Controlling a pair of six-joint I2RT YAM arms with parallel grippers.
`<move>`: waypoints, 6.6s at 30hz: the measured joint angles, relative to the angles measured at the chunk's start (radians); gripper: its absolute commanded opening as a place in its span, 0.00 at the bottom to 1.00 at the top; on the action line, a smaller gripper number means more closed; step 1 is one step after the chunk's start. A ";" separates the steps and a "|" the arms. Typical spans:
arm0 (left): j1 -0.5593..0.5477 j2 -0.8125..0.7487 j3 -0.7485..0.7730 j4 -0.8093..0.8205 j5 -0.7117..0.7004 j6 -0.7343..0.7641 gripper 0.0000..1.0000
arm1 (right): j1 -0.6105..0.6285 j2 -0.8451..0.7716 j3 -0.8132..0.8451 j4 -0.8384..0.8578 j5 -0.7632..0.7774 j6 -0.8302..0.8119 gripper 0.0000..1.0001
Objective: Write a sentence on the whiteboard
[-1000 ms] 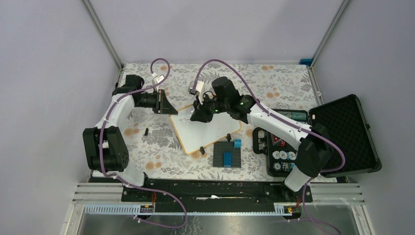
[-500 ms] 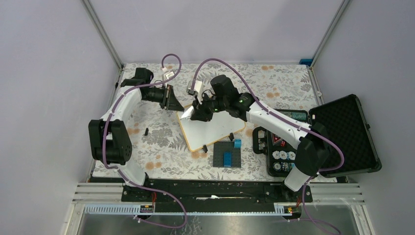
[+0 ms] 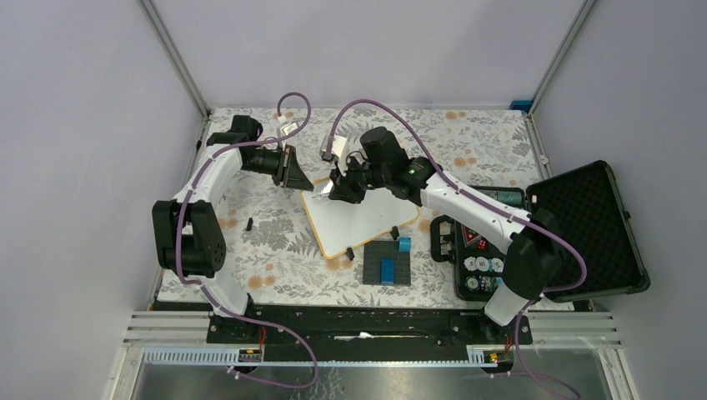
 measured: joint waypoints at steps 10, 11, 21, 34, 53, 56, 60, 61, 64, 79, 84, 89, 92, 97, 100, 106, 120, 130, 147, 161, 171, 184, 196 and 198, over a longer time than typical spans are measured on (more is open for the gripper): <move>0.000 0.000 0.000 0.000 0.000 0.005 0.00 | 0.000 0.013 0.002 0.000 0.003 0.000 0.00; 0.000 0.000 0.000 0.000 0.000 0.005 0.00 | 0.000 0.018 0.003 0.000 0.003 0.000 0.00; 0.000 0.000 0.000 -0.001 0.000 0.011 0.00 | 0.000 0.056 0.036 0.002 0.002 0.009 0.00; 0.000 0.000 0.000 -0.002 0.000 0.018 0.00 | 0.000 0.078 0.036 0.003 0.007 0.009 0.00; 0.000 0.000 0.000 -0.001 -0.010 0.026 0.00 | 0.000 0.051 -0.064 0.003 -0.026 0.009 0.00; -0.001 0.000 0.000 -0.001 -0.010 0.026 0.00 | 0.000 0.041 -0.066 0.001 -0.037 0.011 0.00; -0.001 0.000 0.000 -0.001 -0.010 0.026 0.00 | -0.001 0.026 -0.064 0.003 -0.068 0.023 0.00; -0.001 0.000 0.000 -0.001 -0.010 0.026 0.00 | -0.001 0.026 -0.061 0.002 -0.076 0.027 0.00; -0.001 0.000 0.000 -0.001 -0.010 0.026 0.00 | -0.001 0.026 -0.046 0.002 -0.076 0.035 0.00; -0.002 0.000 0.000 -0.001 -0.010 0.026 0.00 | -0.001 0.073 0.034 0.010 -0.021 0.050 0.00; -0.002 0.000 0.000 -0.001 -0.010 0.026 0.00 | -0.001 0.078 0.034 0.011 -0.008 0.049 0.00; -0.002 0.000 0.000 -0.001 -0.010 0.027 0.00 | -0.001 0.082 0.034 0.011 0.014 0.049 0.00; -0.002 0.000 0.000 -0.001 -0.010 0.027 0.00 | -0.001 0.084 0.034 0.011 0.019 0.049 0.00; -0.002 0.000 0.000 0.000 -0.010 0.028 0.00 | -0.002 0.084 0.034 0.011 0.024 0.049 0.00; -0.002 0.000 0.000 0.000 -0.010 0.029 0.00 | -0.003 0.084 0.034 0.011 0.025 0.050 0.00; -0.002 0.000 0.000 0.005 -0.014 0.031 0.00 | -0.018 0.082 0.034 0.011 0.023 0.055 0.00; -0.002 0.000 0.000 0.003 -0.014 0.031 0.00 | -0.037 0.059 -0.005 0.012 0.005 0.056 0.00; -0.002 0.000 0.000 0.001 -0.014 0.031 0.00 | -0.034 0.058 -0.017 0.011 -0.009 0.058 0.00; -0.002 0.000 0.000 0.000 -0.010 0.030 0.00 | 0.003 0.059 -0.017 0.011 0.002 0.058 0.00; -0.002 0.000 0.000 0.001 -0.012 0.030 0.00 | -0.014 0.057 -0.022 0.011 0.025 0.060 0.00; -0.002 0.000 0.000 0.000 -0.013 0.030 0.00 | -0.031 0.027 -0.069 0.011 0.025 0.061 0.00; -0.002 0.000 0.000 0.000 -0.013 0.030 0.00 | -0.023 0.022 -0.089 0.011 0.009 0.062 0.00; -0.002 0.000 0.000 0.000 -0.011 0.030 0.00 | 0.015 0.044 -0.071 0.011 0.008 0.062 0.00; -0.002 0.000 0.000 0.000 -0.011 0.030 0.00 | 0.015 0.044 -0.071 0.011 0.007 0.061 0.00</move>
